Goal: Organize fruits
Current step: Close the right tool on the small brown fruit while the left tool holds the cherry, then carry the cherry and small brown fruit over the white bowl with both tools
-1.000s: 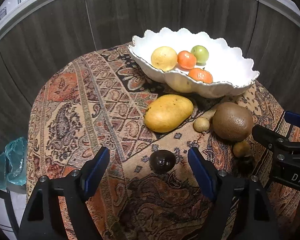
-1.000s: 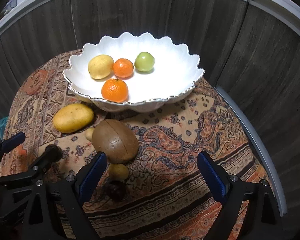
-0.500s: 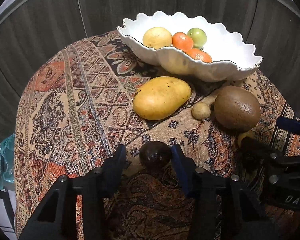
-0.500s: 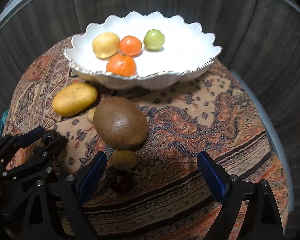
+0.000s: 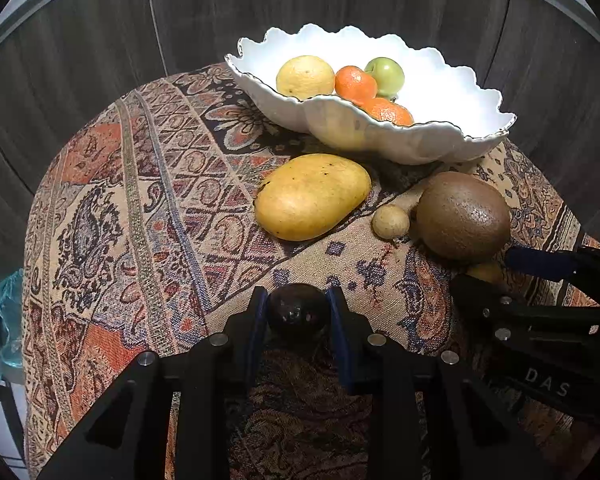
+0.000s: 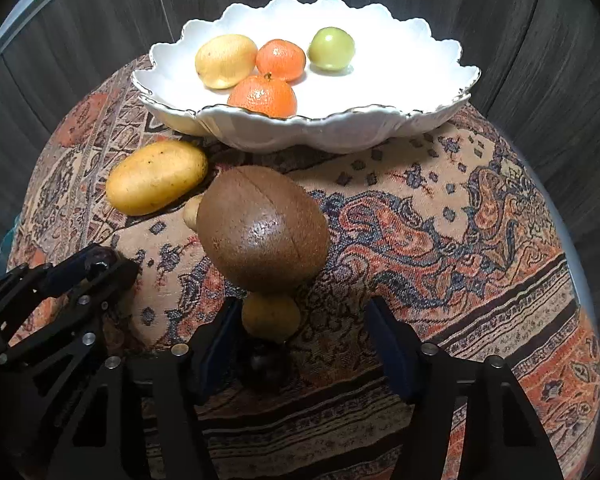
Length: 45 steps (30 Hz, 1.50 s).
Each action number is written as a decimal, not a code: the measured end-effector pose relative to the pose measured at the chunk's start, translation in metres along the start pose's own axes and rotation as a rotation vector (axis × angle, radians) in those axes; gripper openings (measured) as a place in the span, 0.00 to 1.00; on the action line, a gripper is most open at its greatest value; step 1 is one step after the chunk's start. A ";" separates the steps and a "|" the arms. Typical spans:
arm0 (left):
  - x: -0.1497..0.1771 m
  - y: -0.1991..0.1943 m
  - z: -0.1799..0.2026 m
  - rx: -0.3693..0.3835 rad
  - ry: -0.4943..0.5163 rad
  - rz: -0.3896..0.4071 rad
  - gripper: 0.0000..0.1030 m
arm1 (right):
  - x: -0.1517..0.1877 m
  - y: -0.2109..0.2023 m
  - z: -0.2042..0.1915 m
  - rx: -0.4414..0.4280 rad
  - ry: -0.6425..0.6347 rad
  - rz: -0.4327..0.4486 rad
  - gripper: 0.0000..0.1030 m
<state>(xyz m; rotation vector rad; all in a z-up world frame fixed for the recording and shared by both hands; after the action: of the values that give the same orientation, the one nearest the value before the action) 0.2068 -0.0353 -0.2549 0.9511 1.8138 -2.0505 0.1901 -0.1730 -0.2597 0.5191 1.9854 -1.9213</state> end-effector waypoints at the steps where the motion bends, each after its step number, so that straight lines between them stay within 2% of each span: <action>1: 0.000 0.000 0.000 -0.001 0.001 0.000 0.29 | -0.001 0.000 0.000 -0.001 -0.002 0.001 0.57; 2: 0.000 0.000 0.000 -0.003 0.002 -0.001 0.29 | -0.001 0.000 -0.001 -0.003 -0.005 0.003 0.56; 4: 0.000 -0.001 0.000 -0.006 0.001 -0.001 0.29 | -0.002 -0.001 -0.004 -0.013 -0.015 0.009 0.42; 7: 0.000 -0.002 0.000 -0.015 0.000 -0.004 0.29 | -0.002 -0.003 -0.010 -0.030 -0.028 0.013 0.27; 18: -0.005 -0.014 0.004 -0.026 -0.003 -0.004 0.29 | -0.003 -0.017 -0.006 -0.043 -0.016 0.034 0.27; 35: -0.037 -0.042 0.019 -0.020 0.000 0.042 0.29 | -0.015 -0.056 0.012 -0.041 0.026 0.101 0.27; 45: -0.065 -0.054 0.029 -0.004 0.004 0.076 0.29 | -0.041 -0.080 0.025 -0.010 0.037 0.182 0.27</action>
<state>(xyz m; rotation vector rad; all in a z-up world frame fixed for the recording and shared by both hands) 0.2161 -0.0672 -0.1724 1.0075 1.7560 -2.0001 0.1878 -0.2009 -0.1706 0.7108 1.8975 -1.8031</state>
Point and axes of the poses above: each gripper's, at about its wrist camera, not at the fingertips, and y roughly the way its jaws point, z to its right, x to its underside, the point moved 3 cm from there along y, roughly the way its jaws point, and after that the axes turned 5 degrees about z, right-handed, at the moved point
